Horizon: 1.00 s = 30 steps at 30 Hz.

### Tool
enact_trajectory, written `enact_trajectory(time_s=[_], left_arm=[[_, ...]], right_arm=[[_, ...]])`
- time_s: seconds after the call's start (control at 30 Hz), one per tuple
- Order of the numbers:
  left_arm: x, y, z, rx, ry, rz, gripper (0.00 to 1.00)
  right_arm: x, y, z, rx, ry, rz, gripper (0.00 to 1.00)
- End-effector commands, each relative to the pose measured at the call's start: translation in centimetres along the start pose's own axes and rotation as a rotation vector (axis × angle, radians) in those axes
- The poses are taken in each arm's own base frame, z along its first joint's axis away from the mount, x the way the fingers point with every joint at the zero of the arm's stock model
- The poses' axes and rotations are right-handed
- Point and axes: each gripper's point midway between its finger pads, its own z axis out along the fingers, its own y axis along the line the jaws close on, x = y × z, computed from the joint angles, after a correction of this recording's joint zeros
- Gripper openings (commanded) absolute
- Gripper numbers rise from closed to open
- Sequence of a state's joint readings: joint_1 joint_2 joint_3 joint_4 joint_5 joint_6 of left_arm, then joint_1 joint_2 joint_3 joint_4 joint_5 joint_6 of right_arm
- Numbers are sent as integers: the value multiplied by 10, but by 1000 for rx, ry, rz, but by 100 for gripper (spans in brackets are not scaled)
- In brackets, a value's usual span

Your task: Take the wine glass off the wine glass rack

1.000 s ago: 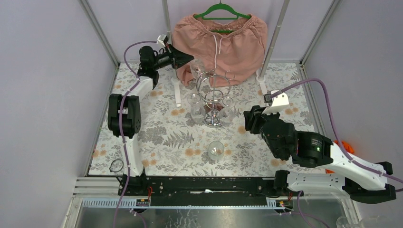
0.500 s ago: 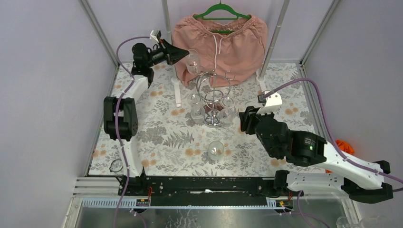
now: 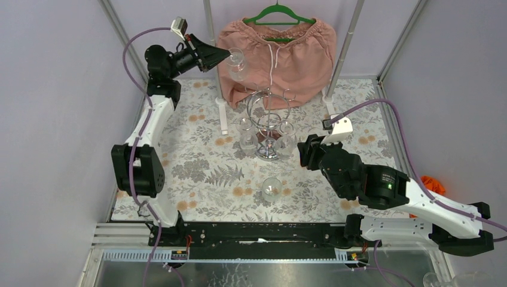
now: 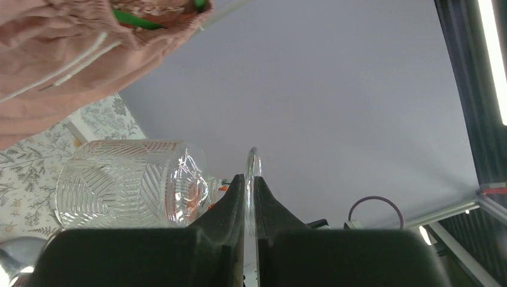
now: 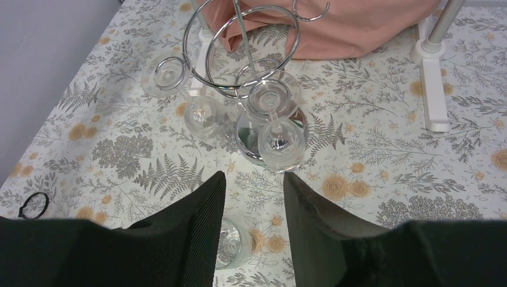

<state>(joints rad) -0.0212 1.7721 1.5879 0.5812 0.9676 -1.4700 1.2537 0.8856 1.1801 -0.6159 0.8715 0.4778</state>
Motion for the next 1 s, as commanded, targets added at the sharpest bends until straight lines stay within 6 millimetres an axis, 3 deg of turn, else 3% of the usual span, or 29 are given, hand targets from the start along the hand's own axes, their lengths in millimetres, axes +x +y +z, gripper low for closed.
enact_trajectory(time_s=[0.0, 0.43, 0.77, 0.97], left_arm=[[9, -50, -13, 41, -32, 101, 0], [60, -154, -54, 201, -35, 173, 0], [98, -215, -80, 409, -4, 122, 0], [114, -236, -90, 585, 25, 59, 0]], right_arm=[[-7, 2, 3, 6, -30, 53, 48], [-25, 17, 18, -53, -42, 90, 49], [-60, 31, 34, -226, -68, 177, 51], [-90, 36, 44, -369, -110, 237, 58]])
